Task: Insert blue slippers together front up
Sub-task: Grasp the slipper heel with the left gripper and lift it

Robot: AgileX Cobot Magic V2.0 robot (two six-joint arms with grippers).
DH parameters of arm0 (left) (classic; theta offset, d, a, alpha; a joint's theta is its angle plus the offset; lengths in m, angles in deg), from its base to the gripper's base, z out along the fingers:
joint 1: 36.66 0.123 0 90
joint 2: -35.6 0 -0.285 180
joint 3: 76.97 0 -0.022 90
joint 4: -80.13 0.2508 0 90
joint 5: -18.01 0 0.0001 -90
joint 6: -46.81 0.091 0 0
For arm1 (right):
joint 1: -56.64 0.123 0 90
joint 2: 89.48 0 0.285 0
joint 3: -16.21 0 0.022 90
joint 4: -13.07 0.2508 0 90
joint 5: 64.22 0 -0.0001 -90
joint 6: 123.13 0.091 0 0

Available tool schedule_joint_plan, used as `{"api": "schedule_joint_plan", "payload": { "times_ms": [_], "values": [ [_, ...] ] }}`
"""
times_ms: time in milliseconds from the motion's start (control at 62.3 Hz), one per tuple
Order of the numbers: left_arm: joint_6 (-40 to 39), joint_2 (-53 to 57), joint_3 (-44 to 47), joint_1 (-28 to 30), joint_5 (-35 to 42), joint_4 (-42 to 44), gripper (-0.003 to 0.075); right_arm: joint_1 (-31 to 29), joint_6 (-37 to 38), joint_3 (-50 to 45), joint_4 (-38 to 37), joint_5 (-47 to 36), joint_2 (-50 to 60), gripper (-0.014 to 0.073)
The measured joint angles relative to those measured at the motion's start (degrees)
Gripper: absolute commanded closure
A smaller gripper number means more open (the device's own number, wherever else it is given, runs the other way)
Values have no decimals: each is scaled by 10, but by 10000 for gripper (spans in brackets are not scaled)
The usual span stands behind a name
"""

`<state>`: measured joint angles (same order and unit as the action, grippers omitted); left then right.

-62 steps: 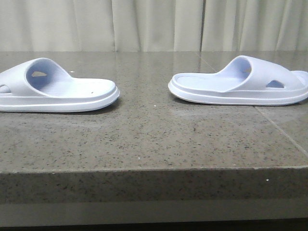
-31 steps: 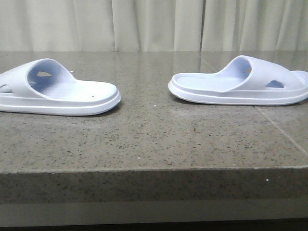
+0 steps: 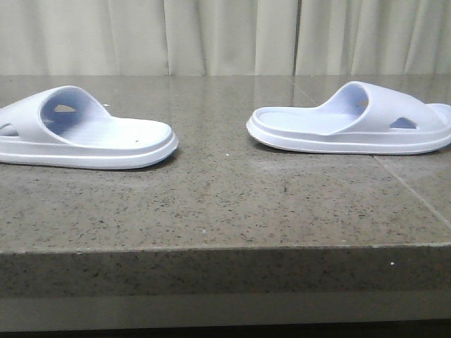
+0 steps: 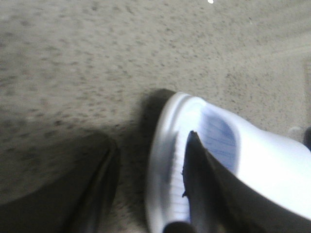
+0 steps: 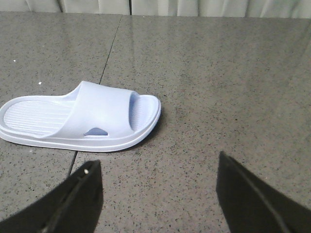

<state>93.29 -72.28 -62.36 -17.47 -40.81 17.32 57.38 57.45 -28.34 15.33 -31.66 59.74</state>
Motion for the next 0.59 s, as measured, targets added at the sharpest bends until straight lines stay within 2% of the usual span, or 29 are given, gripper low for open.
{"api": "schedule_joint_plan", "payload": {
  "times_ms": [337, 594],
  "values": [
    [8, -9, -4, -55, -6, -7, 425, 0, 0, 0, 0, 0, 0, 73],
    [8, -13, -4, -58, -9, 2, 736, 0, 0, 0, 0, 0, 0, 73]
  ]
}}
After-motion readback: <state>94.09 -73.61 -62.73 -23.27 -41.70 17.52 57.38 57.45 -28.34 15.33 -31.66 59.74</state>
